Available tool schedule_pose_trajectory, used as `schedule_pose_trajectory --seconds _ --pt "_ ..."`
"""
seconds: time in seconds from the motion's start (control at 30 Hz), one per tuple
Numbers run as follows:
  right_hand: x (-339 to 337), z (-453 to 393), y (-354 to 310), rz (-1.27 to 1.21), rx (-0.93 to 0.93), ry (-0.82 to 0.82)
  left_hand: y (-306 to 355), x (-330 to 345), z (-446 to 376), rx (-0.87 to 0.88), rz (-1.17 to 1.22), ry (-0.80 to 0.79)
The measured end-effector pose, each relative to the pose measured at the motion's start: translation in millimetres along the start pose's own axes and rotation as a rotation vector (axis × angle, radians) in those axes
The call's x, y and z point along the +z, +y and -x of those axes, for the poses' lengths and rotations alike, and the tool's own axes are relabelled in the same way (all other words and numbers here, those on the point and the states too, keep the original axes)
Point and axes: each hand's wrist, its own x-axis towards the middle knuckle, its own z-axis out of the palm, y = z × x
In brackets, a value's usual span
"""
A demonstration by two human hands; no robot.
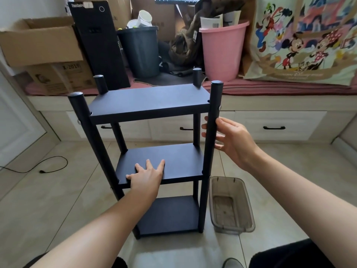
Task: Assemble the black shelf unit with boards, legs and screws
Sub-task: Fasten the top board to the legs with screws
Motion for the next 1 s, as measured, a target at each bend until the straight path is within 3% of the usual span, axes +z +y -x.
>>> schedule_pose_trajectory --seconds 0.43,0.6,0.67,0.8,0.9,1.0 --pt "2.6 25.5 4.5 0.204 -0.069 -0.012 -2.2 12.2 8.6 0.014 -0.019 -0.021" --pt "7.2 38.4 9.7 0.418 -0.139 0.037 -8.7 12.0 10.4 0.058 -0.046 -0.011" --pt "6.4 38.7 8.3 0.562 -0.146 0.059 -11.1 2.9 13.2 0.063 0.066 -0.027" --pt "1.3 36.7 5.1 0.748 -0.085 0.064 -38.6 -19.1 20.2 0.082 0.546 0.154" --pt "1.1 36.2 6.3 0.846 -0.021 0.058 -76.1 -29.9 32.1 0.106 0.924 0.026" --pt "5.1 37.5 12.1 0.863 0.017 0.065 -107.2 -23.6 44.1 0.052 1.06 -0.1"
